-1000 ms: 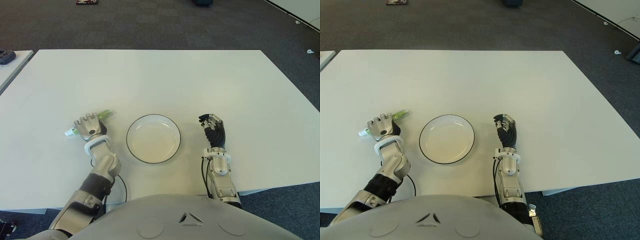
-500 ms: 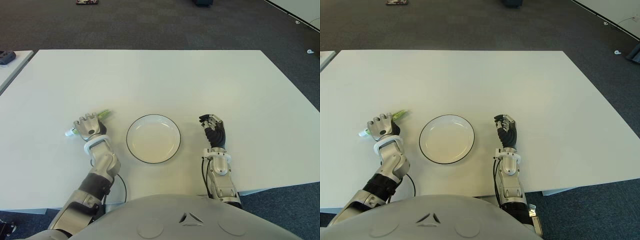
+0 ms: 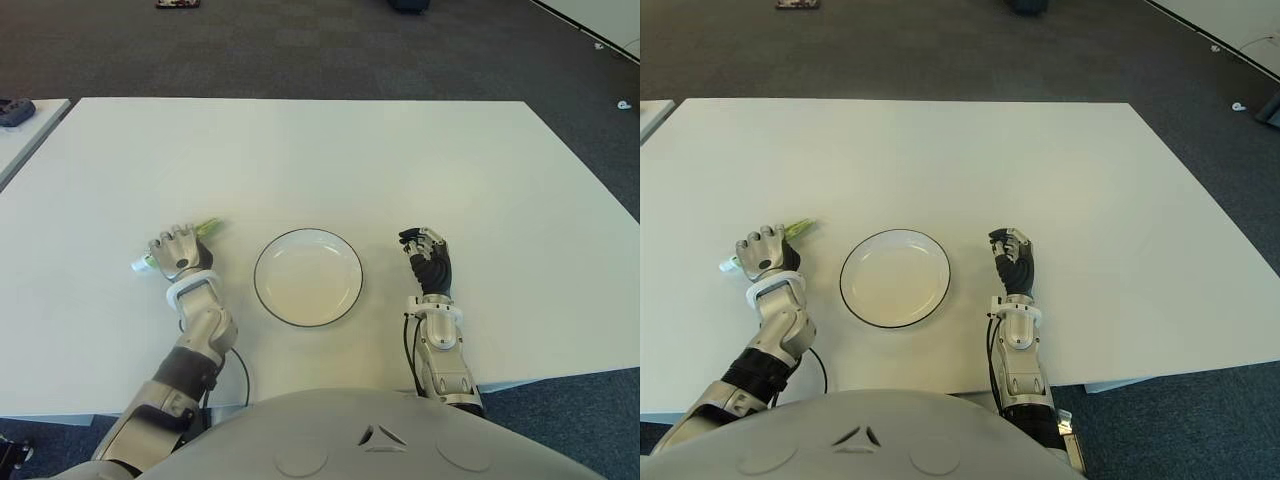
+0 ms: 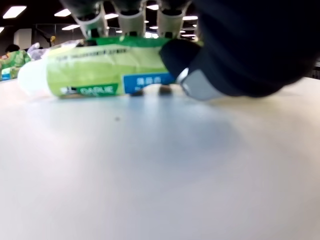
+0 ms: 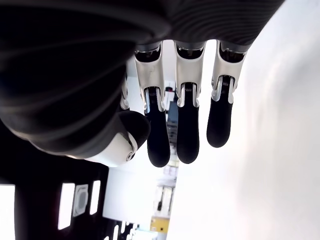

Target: Put the toothpaste on the table into the plate.

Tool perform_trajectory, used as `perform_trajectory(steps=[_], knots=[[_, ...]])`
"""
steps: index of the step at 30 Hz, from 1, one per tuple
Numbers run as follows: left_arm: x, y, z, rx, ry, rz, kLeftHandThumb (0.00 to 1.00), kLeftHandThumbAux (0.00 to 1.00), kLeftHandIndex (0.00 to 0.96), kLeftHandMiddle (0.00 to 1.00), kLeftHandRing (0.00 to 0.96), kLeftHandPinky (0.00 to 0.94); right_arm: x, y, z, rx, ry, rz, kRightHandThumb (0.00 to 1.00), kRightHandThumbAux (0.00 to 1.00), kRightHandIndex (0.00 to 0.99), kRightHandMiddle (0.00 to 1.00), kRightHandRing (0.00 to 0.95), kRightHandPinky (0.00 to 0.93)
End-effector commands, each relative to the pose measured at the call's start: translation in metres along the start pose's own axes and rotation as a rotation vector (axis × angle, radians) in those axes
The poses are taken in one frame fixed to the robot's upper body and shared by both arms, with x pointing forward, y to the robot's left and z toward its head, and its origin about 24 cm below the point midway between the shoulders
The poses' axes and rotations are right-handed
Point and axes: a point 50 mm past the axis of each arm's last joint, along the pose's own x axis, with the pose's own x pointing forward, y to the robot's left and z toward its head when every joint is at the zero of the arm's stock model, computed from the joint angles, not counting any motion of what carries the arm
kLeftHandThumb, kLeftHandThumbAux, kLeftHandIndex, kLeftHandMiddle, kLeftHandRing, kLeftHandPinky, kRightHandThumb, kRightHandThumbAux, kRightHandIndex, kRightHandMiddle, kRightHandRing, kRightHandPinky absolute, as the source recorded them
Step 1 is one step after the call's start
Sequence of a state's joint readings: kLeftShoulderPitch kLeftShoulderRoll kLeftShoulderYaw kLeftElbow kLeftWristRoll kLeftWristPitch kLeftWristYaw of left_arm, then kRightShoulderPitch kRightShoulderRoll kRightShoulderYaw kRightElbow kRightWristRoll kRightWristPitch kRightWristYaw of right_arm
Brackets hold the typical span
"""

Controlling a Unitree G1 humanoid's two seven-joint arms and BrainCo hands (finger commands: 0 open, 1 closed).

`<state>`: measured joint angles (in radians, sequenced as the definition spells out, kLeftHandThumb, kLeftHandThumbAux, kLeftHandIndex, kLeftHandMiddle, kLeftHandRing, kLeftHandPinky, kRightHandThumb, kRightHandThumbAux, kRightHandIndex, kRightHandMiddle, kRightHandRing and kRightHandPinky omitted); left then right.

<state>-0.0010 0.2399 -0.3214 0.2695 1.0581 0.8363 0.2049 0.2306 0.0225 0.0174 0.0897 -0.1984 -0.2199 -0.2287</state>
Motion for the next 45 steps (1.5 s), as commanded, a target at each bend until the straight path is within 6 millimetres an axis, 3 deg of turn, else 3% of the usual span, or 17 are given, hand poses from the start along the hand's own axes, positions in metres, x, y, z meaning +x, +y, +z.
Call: perform_trajectory(steps=[1,5,23,30,35,45], knots=[[-0.001,-0.005,0.000,-0.036,-0.020,-0.047,0.839,0.671,0.412,0.567,0.749,0.763,0.000,0.000,-0.002,0.004,0.010,-0.004,0.704,0.734,0.425,0.435,0.408,0.406],[0.000,0.001,0.002,-0.048,-0.037,-0.021,0.839,0.671,0.411,0.564,0.743,0.762,0.000,0.001,-0.003,0.015,0.004,-0.002,0.704,0.734,0.426,0.433,0.407,0.406],[-0.017,0.065,0.013,-0.174,-0.121,0.141,0.839,0.673,0.410,0.583,0.764,0.785,0.001,0.002,-0.004,0.015,0.004,-0.001,0.703,0.733,0.425,0.432,0.412,0.409],[-0.018,0.080,0.013,-0.189,-0.144,0.193,0.842,0.673,0.414,0.599,0.777,0.791,0.001,0.003,-0.006,0.022,0.005,0.000,0.703,0.733,0.425,0.430,0.408,0.405],[-0.019,0.091,0.014,-0.206,-0.168,0.232,0.844,0.668,0.441,0.508,0.785,0.790,0.001,0.003,-0.007,0.022,0.004,-0.001,0.703,0.733,0.425,0.434,0.416,0.417],[-0.028,0.110,0.016,-0.244,-0.208,0.292,0.845,0.667,0.446,0.490,0.789,0.790,0.002,0.004,-0.008,0.019,-0.008,0.000,0.703,0.733,0.425,0.439,0.421,0.416]])
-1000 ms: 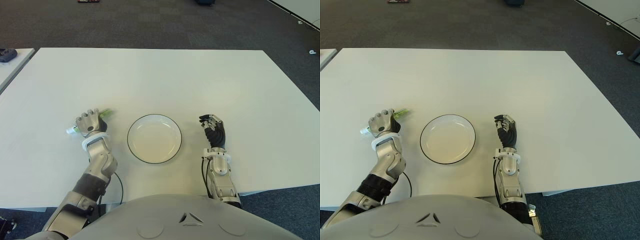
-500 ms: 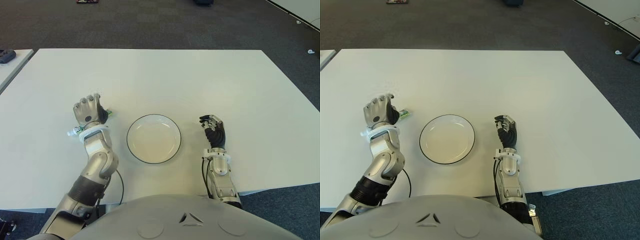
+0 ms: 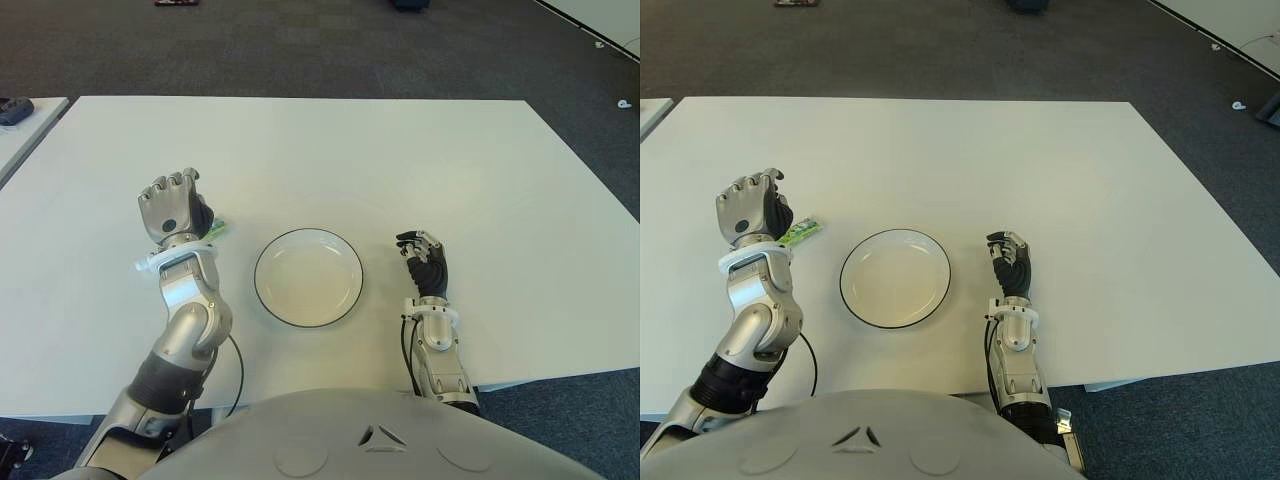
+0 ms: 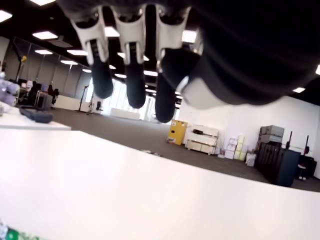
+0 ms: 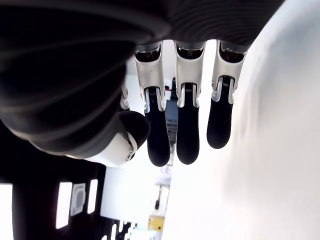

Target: Put the toothpaste on the table into the plate.

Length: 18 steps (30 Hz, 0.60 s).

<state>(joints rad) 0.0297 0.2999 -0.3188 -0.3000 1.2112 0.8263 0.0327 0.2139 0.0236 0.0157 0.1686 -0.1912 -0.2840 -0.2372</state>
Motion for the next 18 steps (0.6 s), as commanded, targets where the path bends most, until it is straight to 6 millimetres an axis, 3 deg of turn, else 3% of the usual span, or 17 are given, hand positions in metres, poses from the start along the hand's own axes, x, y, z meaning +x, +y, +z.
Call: perform_trajectory(steps=[1,6,14,18], knots=[[-0.001,0.005,0.001,-0.005,-0.011,-0.001,0.845,0.667,0.446,0.490,0.789,0.789,0.002,0.001,0.000,0.008,-0.008,-0.004,0.703,0.733,0.425,0.439,0.421,0.416],[-0.002,0.010,0.001,-0.009,-0.035,0.016,0.844,0.671,0.419,0.584,0.788,0.791,0.002,0.001,0.000,0.016,-0.012,-0.002,0.703,0.733,0.425,0.431,0.412,0.408],[0.003,0.013,-0.007,-0.022,-0.054,-0.047,0.843,0.671,0.413,0.594,0.791,0.801,0.001,0.002,0.000,0.013,-0.006,-0.003,0.703,0.733,0.425,0.426,0.411,0.412],[0.006,0.016,-0.017,-0.018,-0.081,-0.146,0.842,0.670,0.408,0.585,0.767,0.735,0.000,0.003,0.000,0.014,-0.003,-0.003,0.703,0.733,0.425,0.430,0.412,0.412]])
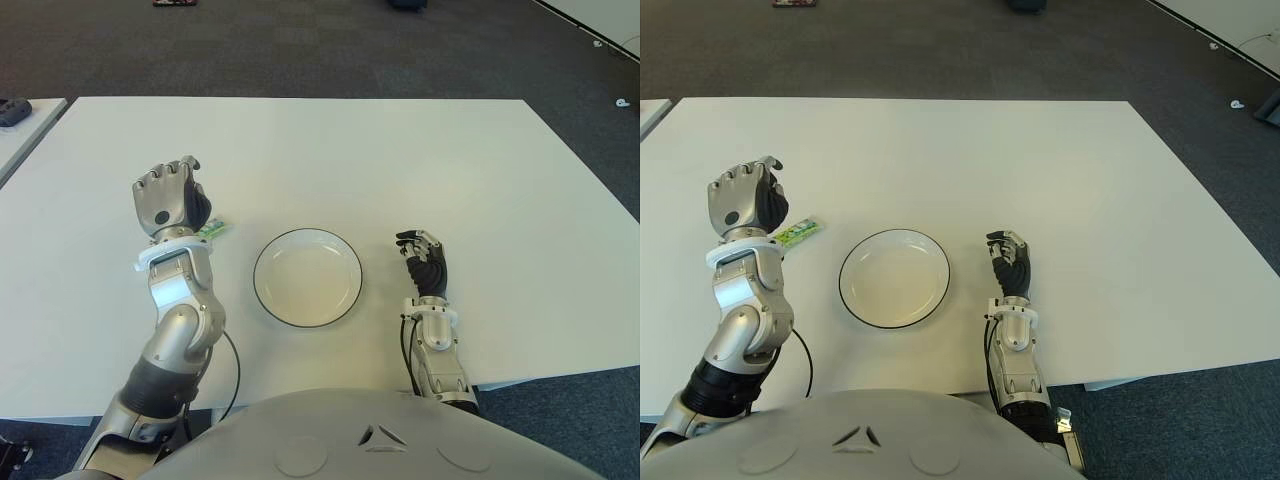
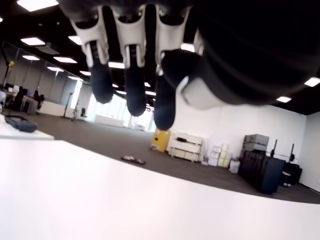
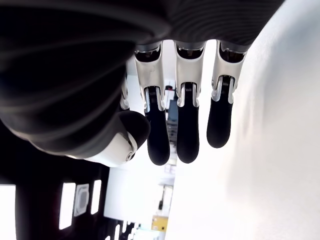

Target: Put the toothpaste on the table into the plate.

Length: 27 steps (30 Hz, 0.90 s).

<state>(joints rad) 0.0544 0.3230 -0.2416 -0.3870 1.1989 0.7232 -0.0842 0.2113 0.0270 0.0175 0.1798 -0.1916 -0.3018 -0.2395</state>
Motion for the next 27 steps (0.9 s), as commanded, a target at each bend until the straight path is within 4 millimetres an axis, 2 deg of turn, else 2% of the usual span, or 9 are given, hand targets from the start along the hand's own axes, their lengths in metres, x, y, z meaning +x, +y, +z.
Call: perform_trajectory(steps=[1,6,8,10,11,13,18,21,27], knots=[[0.003,0.002,-0.014,0.012,-0.023,-0.121,0.841,0.670,0.407,0.584,0.757,0.721,0.001,0.002,0.000,0.008,0.005,-0.005,0.703,0.733,0.425,0.431,0.412,0.412],[0.020,0.004,-0.046,0.070,-0.040,-0.288,0.838,0.668,0.396,0.564,0.679,0.618,0.000,0.002,0.000,0.011,0.005,-0.006,0.703,0.733,0.425,0.436,0.420,0.423],[0.027,0.002,-0.055,0.108,-0.047,-0.362,0.833,0.670,0.387,0.540,0.599,0.539,0.000,0.003,-0.001,0.011,0.005,-0.006,0.703,0.733,0.425,0.439,0.423,0.423],[0.032,0.000,-0.061,0.144,-0.055,-0.420,0.770,0.680,0.404,0.502,0.508,0.453,0.000,0.003,-0.001,0.010,0.004,-0.007,0.703,0.733,0.425,0.440,0.423,0.419],[0.035,-0.001,-0.063,0.158,-0.059,-0.443,0.685,0.584,0.346,0.452,0.442,0.394,0.000,0.003,-0.001,0.010,0.004,-0.007,0.703,0.733,0.425,0.439,0.422,0.417],[0.040,-0.003,-0.066,0.185,-0.063,-0.504,0.594,0.475,0.255,0.381,0.362,0.332,0.001,0.003,-0.001,0.011,0.005,-0.007,0.703,0.733,0.425,0.438,0.419,0.415],[0.052,-0.005,-0.066,0.257,-0.057,-0.673,0.536,0.397,0.108,0.272,0.284,0.287,0.001,0.003,-0.001,0.016,0.003,-0.006,0.703,0.733,0.425,0.438,0.417,0.417],[0.061,-0.011,-0.069,0.312,-0.018,-0.792,0.518,0.370,0.035,0.141,0.190,0.259,0.001,0.003,-0.001,0.022,-0.001,-0.006,0.703,0.733,0.425,0.438,0.418,0.420],[0.062,-0.026,-0.073,0.349,0.018,-0.913,0.496,0.342,0.003,0.046,0.083,0.173,0.000,0.002,-0.001,0.022,-0.003,-0.006,0.703,0.733,0.425,0.441,0.425,0.425]])
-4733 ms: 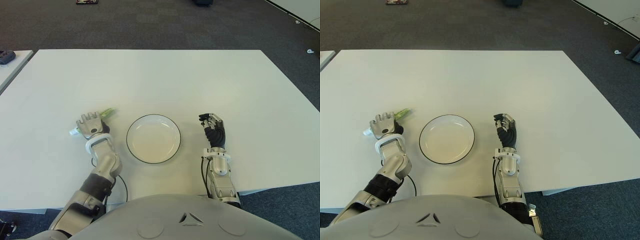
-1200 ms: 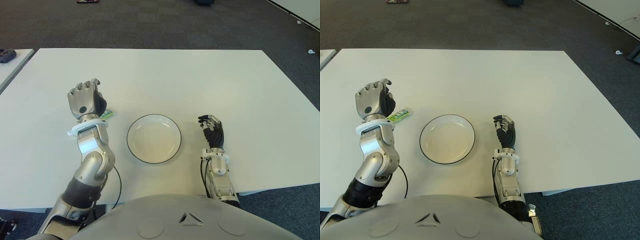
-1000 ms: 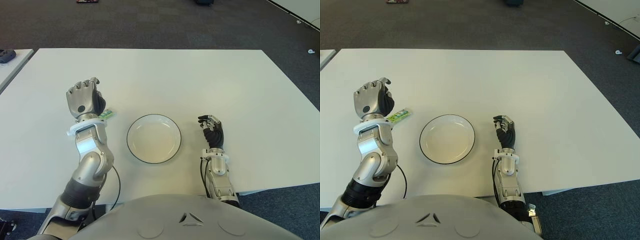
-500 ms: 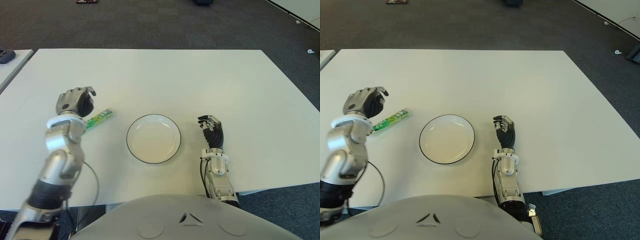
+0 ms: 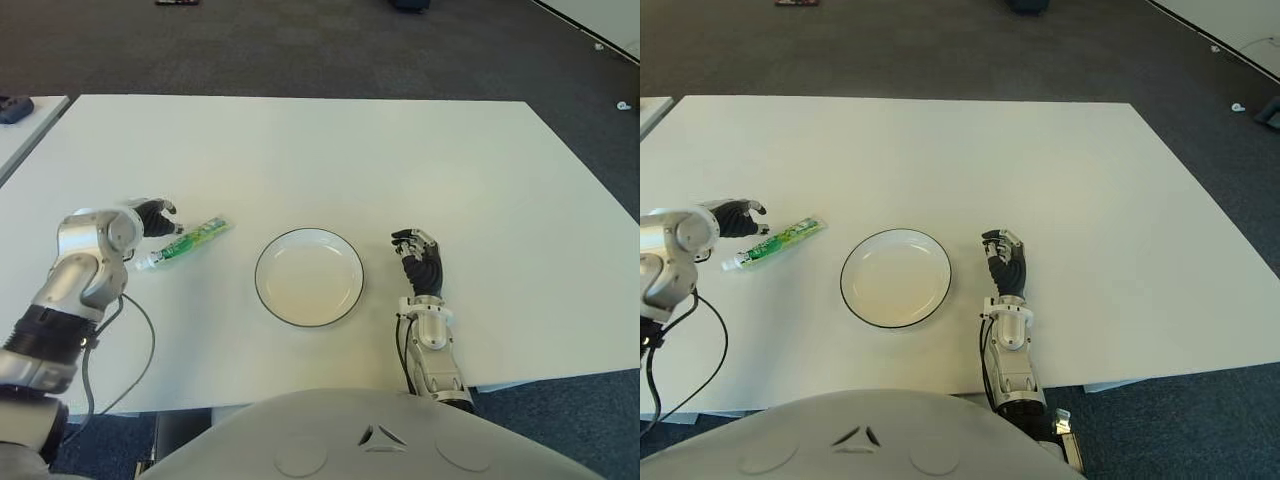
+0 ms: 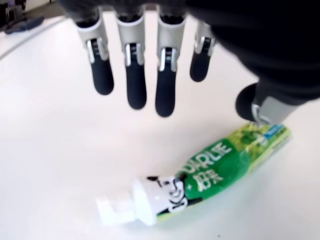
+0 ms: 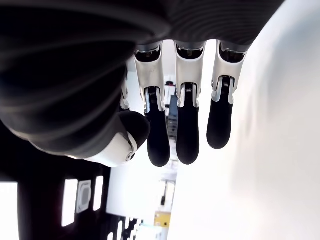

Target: Put the toothpaste on the table into the plate.

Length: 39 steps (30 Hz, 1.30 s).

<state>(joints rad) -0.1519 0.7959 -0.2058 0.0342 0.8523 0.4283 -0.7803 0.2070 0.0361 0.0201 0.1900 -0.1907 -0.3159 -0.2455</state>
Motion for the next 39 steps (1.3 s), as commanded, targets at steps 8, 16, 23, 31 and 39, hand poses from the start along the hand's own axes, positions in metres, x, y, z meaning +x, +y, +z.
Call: perform_trajectory(steps=[8,16,23,31,39], knots=[[0.024,-0.023,-0.001,0.000,0.030,-0.169,0.498,0.330,0.000,0.003,0.017,0.112,0.000,-0.001,-0.001,0.006,0.006,-0.011,0.703,0.733,0.425,0.439,0.421,0.412],[0.038,-0.031,-0.004,0.085,0.011,-0.225,0.474,0.321,0.000,0.000,0.000,0.069,0.000,-0.002,-0.001,0.004,0.012,-0.015,0.703,0.733,0.425,0.433,0.417,0.410],[0.041,-0.033,-0.004,0.146,-0.008,-0.271,0.451,0.311,0.000,0.000,0.000,0.036,0.000,-0.003,-0.001,0.006,0.009,-0.011,0.703,0.733,0.425,0.443,0.425,0.418],[0.043,-0.035,-0.005,0.142,-0.014,-0.306,0.461,0.282,0.000,0.000,0.000,0.019,-0.001,-0.004,0.000,0.004,0.004,-0.006,0.702,0.733,0.426,0.450,0.433,0.423],[0.039,-0.036,-0.005,0.198,-0.055,-0.323,0.436,0.267,0.000,0.000,0.000,0.009,-0.001,-0.003,0.001,0.007,-0.001,-0.001,0.703,0.732,0.426,0.450,0.432,0.422]])
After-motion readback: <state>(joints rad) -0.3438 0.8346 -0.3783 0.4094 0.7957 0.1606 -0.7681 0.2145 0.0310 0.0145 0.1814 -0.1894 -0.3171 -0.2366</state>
